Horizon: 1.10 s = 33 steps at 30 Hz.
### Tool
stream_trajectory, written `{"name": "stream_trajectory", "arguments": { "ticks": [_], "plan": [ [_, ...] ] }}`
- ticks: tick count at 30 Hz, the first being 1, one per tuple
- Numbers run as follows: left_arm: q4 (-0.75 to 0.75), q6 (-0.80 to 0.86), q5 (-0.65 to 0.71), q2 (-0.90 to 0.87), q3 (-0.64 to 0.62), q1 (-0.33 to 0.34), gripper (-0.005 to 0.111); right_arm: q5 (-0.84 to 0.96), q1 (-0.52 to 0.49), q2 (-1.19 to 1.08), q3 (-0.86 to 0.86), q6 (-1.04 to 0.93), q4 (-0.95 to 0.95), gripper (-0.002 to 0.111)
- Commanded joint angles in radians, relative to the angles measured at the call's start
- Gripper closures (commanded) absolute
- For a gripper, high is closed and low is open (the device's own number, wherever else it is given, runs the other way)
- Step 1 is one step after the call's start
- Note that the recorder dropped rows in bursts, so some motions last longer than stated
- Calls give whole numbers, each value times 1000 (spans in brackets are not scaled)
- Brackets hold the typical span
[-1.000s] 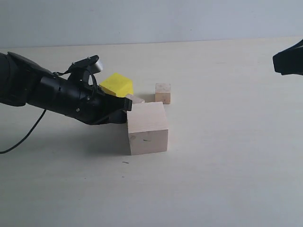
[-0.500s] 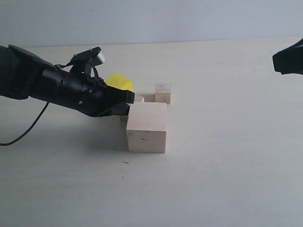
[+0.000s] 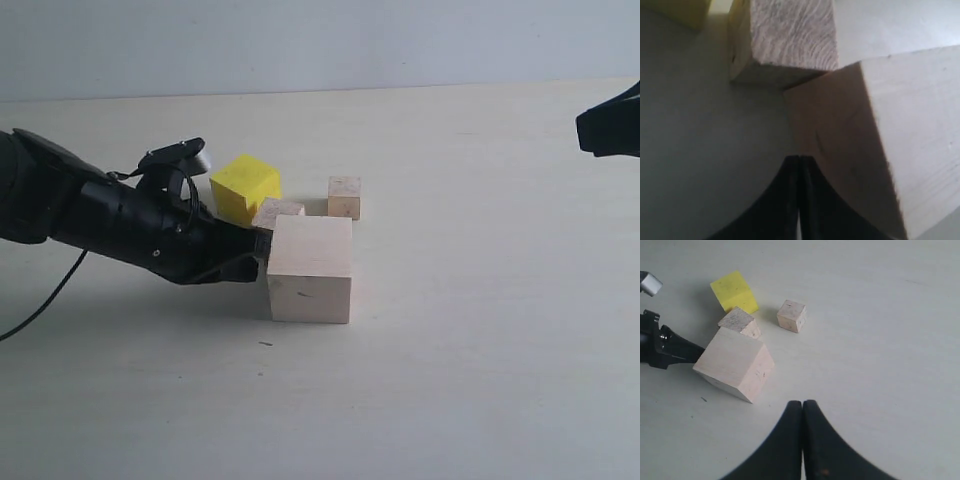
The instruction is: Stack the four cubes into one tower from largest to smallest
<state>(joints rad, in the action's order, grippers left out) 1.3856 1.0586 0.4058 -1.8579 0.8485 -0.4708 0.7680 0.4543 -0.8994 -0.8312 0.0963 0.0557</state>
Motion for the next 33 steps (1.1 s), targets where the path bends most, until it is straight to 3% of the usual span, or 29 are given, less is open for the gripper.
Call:
{"name": "stream_trajectory", "arguments": {
  "ticks": [1,11,16,33],
  "plan": [
    [7,13,-13,-4,-21,-7,107,-19,-4,4,6,-3,-11,108],
    [50,92,38,-4,-23,-10,107,-19,-4,4,6,0,-7,108],
    [103,138,32,-4,-23,-43,107,-15,-4,4,6,1,-2,108],
    [126,161,-92,-4,27,-66,107,9,-4,4,6,1,-4,108]
  ]
}}
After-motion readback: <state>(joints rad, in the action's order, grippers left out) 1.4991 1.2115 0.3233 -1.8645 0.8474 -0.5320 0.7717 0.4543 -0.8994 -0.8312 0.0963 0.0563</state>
